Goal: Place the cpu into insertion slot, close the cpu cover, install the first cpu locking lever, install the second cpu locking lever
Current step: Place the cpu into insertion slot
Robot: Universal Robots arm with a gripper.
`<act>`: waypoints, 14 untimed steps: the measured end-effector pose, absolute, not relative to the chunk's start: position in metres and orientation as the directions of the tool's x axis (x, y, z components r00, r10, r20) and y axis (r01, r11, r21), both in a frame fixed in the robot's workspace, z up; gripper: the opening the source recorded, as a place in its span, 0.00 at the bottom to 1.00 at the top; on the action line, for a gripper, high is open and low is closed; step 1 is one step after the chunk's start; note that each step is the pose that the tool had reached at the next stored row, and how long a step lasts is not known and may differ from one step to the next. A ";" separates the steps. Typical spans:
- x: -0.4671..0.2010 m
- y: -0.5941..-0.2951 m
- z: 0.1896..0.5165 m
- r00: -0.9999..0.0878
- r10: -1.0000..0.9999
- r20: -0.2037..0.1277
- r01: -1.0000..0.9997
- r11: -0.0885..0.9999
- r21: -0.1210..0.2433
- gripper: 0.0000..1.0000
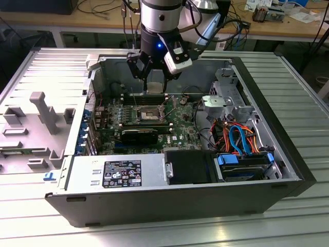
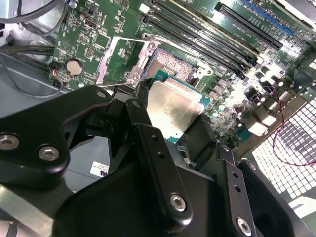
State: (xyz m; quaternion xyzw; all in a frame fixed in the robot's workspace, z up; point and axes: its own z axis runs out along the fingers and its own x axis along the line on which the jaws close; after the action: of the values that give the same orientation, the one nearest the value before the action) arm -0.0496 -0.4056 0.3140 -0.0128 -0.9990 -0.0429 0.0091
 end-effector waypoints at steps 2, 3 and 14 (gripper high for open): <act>-0.050 -0.406 0.313 -1.000 0.025 0.019 0.026 0.996 0.085 0.55; -0.050 -0.406 0.312 -1.000 0.025 0.019 0.026 0.996 0.085 0.55; -0.050 -0.408 0.305 -1.000 0.025 0.019 0.026 0.996 0.083 0.55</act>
State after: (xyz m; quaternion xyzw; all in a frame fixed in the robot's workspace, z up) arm -0.0496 -0.4079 0.3047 -0.0128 -0.9990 -0.0416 0.0091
